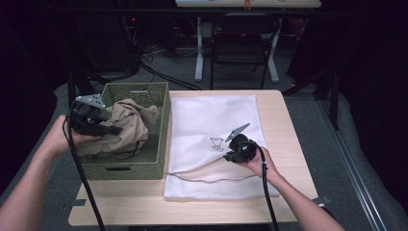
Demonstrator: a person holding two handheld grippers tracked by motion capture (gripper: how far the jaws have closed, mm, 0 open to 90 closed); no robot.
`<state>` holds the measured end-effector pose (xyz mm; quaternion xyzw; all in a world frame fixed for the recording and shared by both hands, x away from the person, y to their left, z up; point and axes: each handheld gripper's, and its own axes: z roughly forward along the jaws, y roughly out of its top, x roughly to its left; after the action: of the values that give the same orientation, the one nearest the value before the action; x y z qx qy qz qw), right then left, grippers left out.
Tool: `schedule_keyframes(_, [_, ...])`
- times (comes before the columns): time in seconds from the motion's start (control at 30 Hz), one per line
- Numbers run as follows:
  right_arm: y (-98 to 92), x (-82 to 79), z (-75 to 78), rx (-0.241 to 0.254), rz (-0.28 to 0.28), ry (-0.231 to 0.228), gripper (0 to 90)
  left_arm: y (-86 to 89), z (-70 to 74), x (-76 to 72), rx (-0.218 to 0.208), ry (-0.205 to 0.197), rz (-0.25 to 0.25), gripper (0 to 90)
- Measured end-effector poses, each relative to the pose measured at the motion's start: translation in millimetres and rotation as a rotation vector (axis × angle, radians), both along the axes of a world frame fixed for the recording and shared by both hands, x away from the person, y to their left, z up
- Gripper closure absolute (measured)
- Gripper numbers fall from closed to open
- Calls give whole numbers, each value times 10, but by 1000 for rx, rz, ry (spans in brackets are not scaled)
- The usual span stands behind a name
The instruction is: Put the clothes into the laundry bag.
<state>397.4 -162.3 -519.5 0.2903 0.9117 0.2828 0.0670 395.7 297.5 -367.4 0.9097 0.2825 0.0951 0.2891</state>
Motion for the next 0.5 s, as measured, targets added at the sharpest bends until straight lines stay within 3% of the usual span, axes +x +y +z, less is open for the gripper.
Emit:
schedule_keyframes(0.17, [4,-1,5,0,-2,-1,859,9,127,-30,0,-20,-2,708])
schedule_keyframes(0.33, [-14,-2,15,3,3,-11,859,49,249,-69,-26,-55,8,709])
schedule_keyframes(0.5, [-8,-2,12,-1,2,-10,859,39,363,-89,-13,-62,5,709])
